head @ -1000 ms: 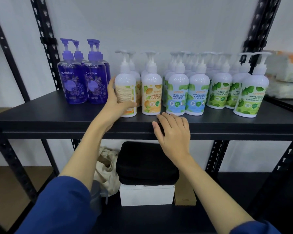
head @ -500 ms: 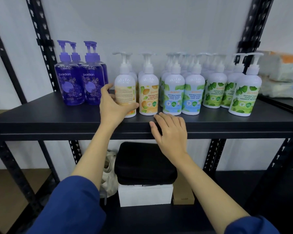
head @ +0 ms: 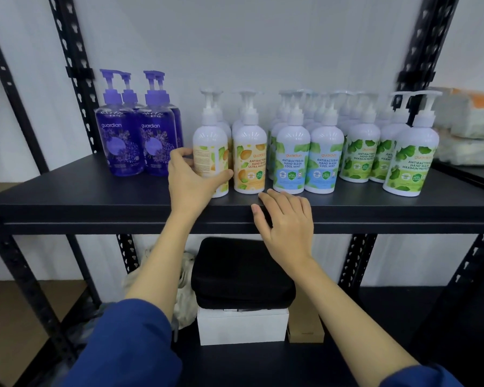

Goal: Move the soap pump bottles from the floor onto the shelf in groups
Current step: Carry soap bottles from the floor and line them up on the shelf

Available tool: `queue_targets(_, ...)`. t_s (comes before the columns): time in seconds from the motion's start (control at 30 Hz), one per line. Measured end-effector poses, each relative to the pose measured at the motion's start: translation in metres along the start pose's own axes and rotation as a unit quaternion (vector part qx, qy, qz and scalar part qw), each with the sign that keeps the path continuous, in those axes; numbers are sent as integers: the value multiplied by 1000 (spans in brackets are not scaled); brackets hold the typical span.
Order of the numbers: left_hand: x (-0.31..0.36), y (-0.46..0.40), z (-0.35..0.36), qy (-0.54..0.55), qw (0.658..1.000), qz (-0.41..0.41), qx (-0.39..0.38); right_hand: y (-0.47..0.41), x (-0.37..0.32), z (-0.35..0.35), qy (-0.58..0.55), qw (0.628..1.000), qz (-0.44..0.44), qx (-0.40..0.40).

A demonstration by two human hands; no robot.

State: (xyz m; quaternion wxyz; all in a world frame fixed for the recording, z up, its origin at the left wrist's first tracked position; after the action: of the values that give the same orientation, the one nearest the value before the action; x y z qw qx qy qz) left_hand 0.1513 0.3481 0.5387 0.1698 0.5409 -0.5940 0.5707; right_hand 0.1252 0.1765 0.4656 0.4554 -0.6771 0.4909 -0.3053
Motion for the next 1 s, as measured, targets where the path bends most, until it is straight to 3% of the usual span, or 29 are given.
queue_targets(0.27,-3,-9,-4,60,993,-49,-91,-3,-4,-3,-6,1000,19,-3)
queue_targets(0.53,2,0,4,-33,999,10,11,-1,-3,-2,3,1000,12,-11)
queue_targets(0.8,-3,-12,-8,82,984,-63,-147,-1,-2,-1,5,1000,10,-14)
queue_targets(1.0,1,1,6,-38,999,8,-29,0,-2,0,8,1000,11,-15)
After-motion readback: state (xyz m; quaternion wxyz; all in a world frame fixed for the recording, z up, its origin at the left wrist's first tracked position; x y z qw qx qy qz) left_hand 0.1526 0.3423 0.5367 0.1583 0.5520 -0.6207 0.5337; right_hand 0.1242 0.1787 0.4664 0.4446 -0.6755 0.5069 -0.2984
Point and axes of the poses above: each hand's wrist, its own y-axis away from the middle knuckle, its own z-axis out of the palm, x = y × z, the point moved 2 cm from there along -y, towards the middle knuckle, and after that the axes turned 7 degrees about -x, right-handed, at the moved point
